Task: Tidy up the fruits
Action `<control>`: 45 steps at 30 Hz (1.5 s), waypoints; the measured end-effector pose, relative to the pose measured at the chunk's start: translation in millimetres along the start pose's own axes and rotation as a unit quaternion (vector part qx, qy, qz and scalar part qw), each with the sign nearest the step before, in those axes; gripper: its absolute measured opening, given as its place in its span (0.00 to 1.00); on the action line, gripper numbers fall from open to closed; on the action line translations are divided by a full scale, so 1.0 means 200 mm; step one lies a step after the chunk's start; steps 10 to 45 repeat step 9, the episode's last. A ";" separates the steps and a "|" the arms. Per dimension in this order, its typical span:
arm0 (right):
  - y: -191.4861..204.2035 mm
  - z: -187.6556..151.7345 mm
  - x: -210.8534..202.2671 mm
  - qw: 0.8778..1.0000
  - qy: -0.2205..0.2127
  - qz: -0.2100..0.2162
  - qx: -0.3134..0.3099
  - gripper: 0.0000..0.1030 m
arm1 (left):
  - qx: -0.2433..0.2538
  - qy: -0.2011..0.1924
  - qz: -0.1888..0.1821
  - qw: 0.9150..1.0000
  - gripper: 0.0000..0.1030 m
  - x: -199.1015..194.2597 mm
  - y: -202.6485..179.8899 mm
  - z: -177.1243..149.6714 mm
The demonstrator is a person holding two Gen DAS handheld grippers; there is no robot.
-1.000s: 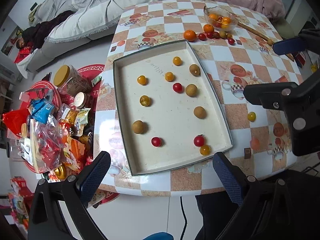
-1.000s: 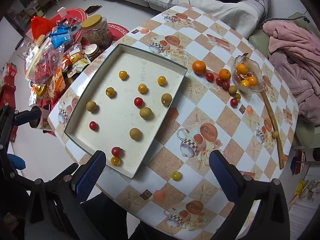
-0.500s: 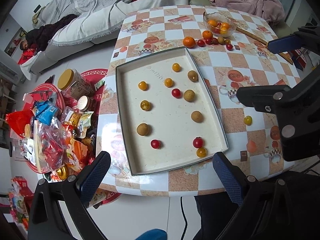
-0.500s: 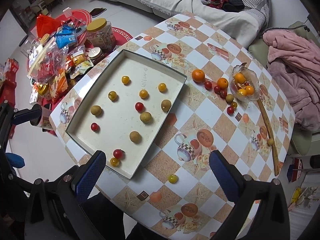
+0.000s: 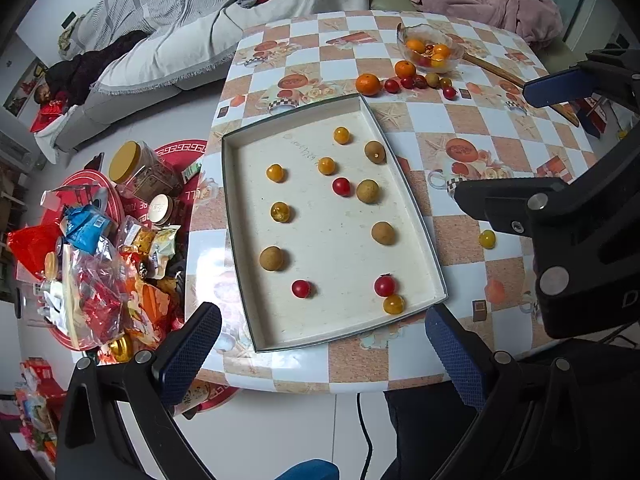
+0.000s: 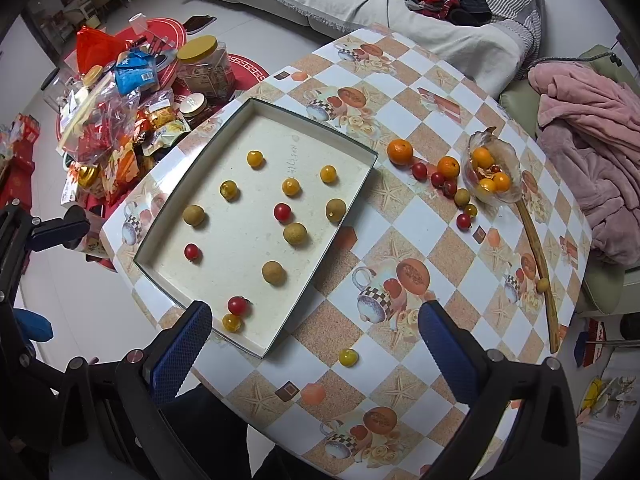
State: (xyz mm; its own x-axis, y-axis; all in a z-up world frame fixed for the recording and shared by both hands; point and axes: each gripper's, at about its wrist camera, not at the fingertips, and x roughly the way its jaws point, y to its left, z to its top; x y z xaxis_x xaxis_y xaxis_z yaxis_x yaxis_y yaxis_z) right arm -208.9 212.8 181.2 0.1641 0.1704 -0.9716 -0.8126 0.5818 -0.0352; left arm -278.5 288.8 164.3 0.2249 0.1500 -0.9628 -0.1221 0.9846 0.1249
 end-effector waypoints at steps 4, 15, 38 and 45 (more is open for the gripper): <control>0.00 0.00 0.00 1.000 0.000 0.000 0.000 1.00 | -0.002 -0.007 -0.005 1.000 1.00 -0.01 0.00 0.00; 0.00 0.00 0.00 1.000 0.001 0.000 0.001 1.00 | -0.003 -0.008 -0.009 1.000 1.00 -0.01 0.02 0.01; 0.00 0.00 0.00 1.000 0.001 0.000 0.001 1.00 | -0.003 -0.008 -0.009 1.000 1.00 -0.01 0.02 0.01; 0.00 0.00 0.00 1.000 0.001 0.000 0.001 1.00 | -0.003 -0.008 -0.009 1.000 1.00 -0.01 0.02 0.01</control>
